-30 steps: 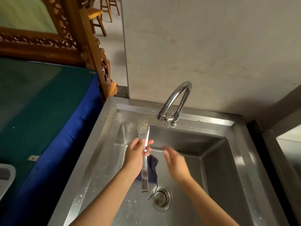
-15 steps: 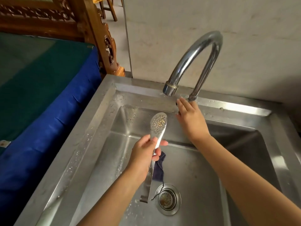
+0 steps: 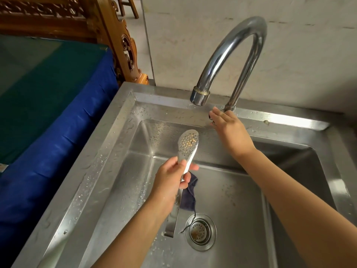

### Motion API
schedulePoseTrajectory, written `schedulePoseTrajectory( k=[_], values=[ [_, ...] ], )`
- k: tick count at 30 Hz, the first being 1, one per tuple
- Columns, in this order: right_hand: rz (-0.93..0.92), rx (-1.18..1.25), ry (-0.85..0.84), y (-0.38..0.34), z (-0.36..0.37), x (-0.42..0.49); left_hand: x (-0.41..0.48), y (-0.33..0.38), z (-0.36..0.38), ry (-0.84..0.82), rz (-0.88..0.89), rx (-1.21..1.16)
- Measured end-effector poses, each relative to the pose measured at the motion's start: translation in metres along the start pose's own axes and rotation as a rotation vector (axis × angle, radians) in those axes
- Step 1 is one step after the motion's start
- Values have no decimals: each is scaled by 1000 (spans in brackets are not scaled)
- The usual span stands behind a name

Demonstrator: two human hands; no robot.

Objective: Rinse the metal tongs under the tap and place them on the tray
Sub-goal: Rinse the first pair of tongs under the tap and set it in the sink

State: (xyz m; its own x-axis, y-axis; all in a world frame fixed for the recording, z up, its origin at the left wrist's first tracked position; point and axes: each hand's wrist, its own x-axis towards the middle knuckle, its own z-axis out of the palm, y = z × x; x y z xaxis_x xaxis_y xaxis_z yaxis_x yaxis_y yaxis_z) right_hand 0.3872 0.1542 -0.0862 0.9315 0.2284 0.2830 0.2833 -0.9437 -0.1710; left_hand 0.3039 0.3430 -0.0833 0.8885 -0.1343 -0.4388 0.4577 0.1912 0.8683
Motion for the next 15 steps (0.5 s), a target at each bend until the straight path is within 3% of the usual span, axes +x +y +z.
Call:
schedulePoseTrajectory(
  k=[15],
  values=[
    [5, 32, -80, 6, -9, 9, -6, 4, 0, -19, -11, 11]
  ],
)
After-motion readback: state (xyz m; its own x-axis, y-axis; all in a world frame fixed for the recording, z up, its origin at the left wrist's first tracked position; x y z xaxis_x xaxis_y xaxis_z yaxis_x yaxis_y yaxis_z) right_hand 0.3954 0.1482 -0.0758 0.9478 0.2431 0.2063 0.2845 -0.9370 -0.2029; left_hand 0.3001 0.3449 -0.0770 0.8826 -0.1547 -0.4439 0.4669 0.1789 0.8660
